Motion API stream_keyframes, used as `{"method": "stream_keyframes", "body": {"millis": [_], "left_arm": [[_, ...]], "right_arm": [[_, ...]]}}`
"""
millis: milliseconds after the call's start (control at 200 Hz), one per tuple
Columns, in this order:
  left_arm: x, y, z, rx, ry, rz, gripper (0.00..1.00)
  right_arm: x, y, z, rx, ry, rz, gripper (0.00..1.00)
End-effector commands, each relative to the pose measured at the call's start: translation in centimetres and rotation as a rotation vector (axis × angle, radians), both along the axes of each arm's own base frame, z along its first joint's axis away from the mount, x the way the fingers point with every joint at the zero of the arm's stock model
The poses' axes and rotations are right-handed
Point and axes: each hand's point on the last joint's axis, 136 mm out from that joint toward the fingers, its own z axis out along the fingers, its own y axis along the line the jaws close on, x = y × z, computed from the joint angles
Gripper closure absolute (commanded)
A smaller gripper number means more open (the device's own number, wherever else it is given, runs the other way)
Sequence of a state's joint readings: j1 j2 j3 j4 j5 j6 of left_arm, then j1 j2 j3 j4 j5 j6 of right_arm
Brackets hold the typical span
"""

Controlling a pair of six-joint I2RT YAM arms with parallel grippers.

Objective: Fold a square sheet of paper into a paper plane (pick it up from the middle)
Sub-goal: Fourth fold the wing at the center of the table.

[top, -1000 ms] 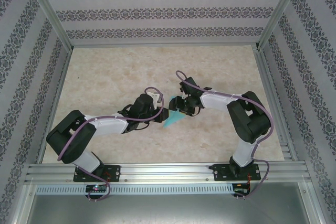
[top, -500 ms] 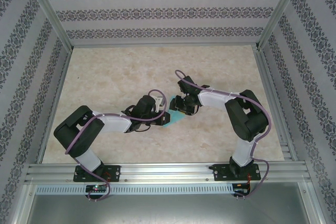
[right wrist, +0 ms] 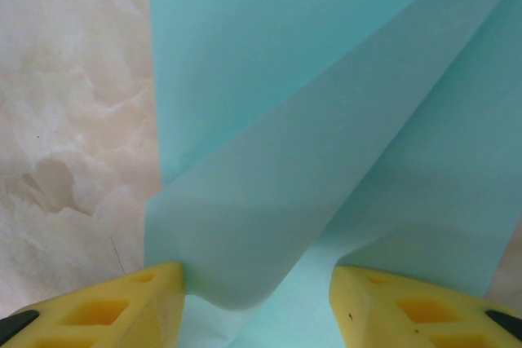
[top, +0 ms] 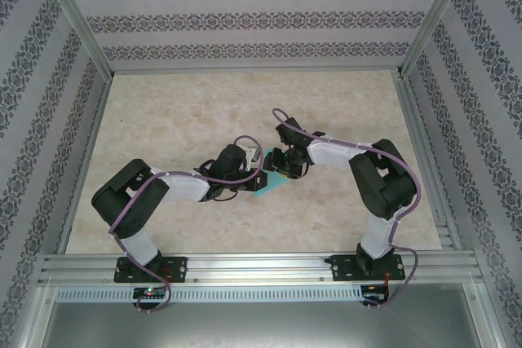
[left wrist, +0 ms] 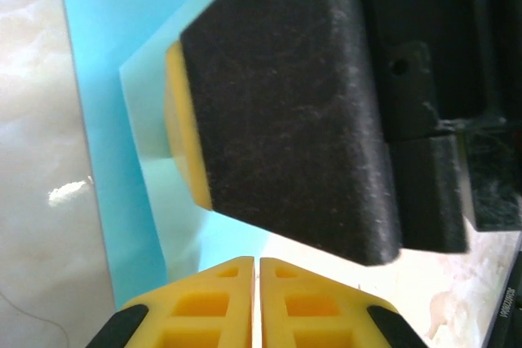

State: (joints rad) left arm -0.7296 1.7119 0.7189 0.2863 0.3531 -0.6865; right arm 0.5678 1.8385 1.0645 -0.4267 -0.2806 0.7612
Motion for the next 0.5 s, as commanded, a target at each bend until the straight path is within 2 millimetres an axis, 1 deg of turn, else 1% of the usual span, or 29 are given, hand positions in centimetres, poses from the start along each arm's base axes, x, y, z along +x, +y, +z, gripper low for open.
{"method": "stream_keyframes", "body": {"millis": [0, 415, 495], "left_arm": [[1.1, 0.5, -0.6, 0.032, 0.012, 0.043, 0.9], [1.2, 1.2, -1.7, 0.075, 0.033, 0.076, 0.92], [1.2, 1.4, -1.9, 0.087, 0.04, 0.081, 0.93]], "right_arm": [[-3.8, -3.5, -5.2, -0.174, 0.165, -0.021, 0.46], [-4.1, -3.7, -5.5, -0.179, 0.172, -0.017, 0.48], [-3.9, -3.4, -5.2, -0.157, 0.153, -0.012, 0.49]]}}
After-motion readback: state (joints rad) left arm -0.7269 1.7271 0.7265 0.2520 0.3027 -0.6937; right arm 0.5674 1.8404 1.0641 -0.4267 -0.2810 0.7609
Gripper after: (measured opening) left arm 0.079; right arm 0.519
